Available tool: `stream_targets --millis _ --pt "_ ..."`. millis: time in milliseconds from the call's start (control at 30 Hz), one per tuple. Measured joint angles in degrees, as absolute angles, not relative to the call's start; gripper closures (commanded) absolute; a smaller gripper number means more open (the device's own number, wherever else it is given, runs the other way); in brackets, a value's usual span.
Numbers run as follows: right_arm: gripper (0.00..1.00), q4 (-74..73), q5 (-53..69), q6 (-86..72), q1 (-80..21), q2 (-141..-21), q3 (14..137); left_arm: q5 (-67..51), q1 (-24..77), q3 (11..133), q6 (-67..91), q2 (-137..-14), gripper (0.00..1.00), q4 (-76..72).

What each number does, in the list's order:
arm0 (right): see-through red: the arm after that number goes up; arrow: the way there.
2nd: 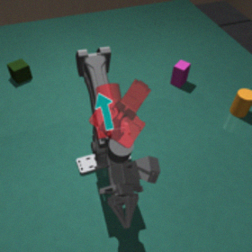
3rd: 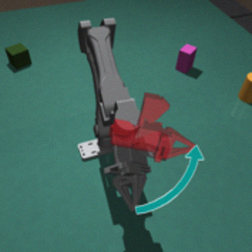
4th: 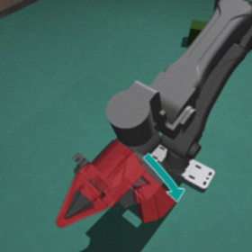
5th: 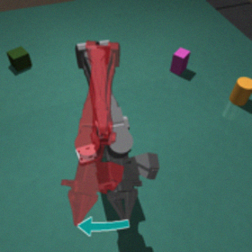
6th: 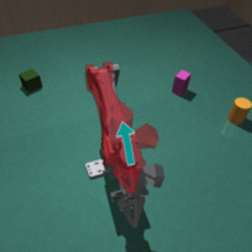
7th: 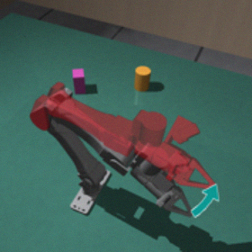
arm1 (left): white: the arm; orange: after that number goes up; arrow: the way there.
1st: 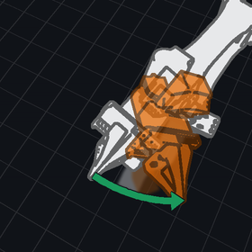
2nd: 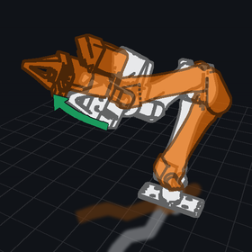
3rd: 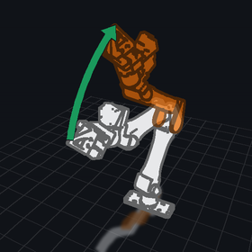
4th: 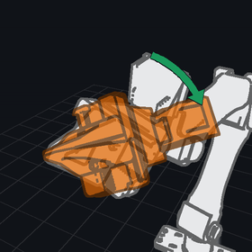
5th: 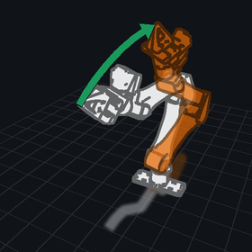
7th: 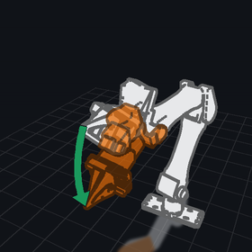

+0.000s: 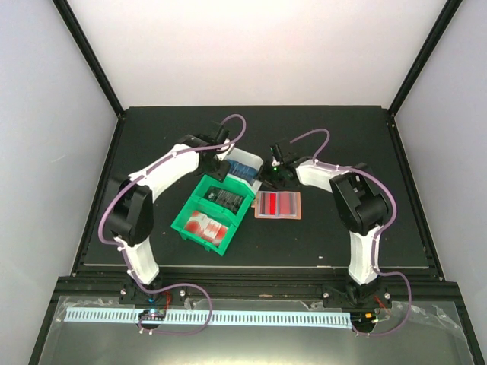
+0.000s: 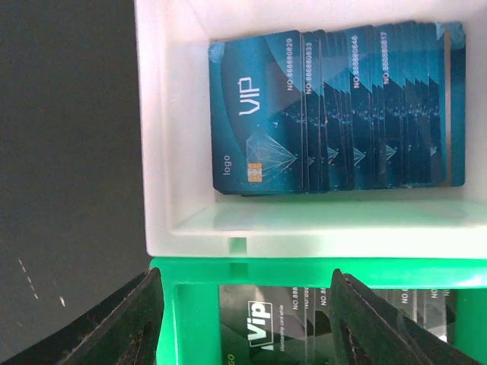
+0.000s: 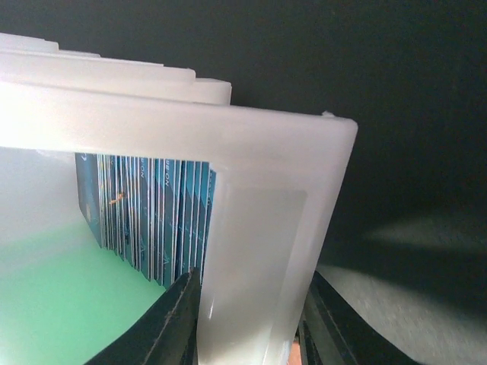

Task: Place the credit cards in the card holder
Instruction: Pick up the credit card from the storage box.

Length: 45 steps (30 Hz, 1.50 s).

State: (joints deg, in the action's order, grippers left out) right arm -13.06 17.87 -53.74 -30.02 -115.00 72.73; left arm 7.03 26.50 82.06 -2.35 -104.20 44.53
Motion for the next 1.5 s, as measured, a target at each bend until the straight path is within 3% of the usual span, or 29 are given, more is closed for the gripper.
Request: stream_targets --millis 367,800,1500 --pt "0.55 -14.7 20.1 -54.7 -30.2 -113.3 70.8 6.1 30.4 81.8 12.3 -96.6 0.41 50.9" --pt "0.58 -18.2 23.1 -46.7 -30.1 -113.4 71.2 5.2 36.2 76.9 18.1 -97.6 0.53 54.1" --pt "0.59 -20.1 23.1 -44.8 -29.8 -113.5 71.7 11.4 34.8 74.1 11.9 -107.3 0.57 47.8"
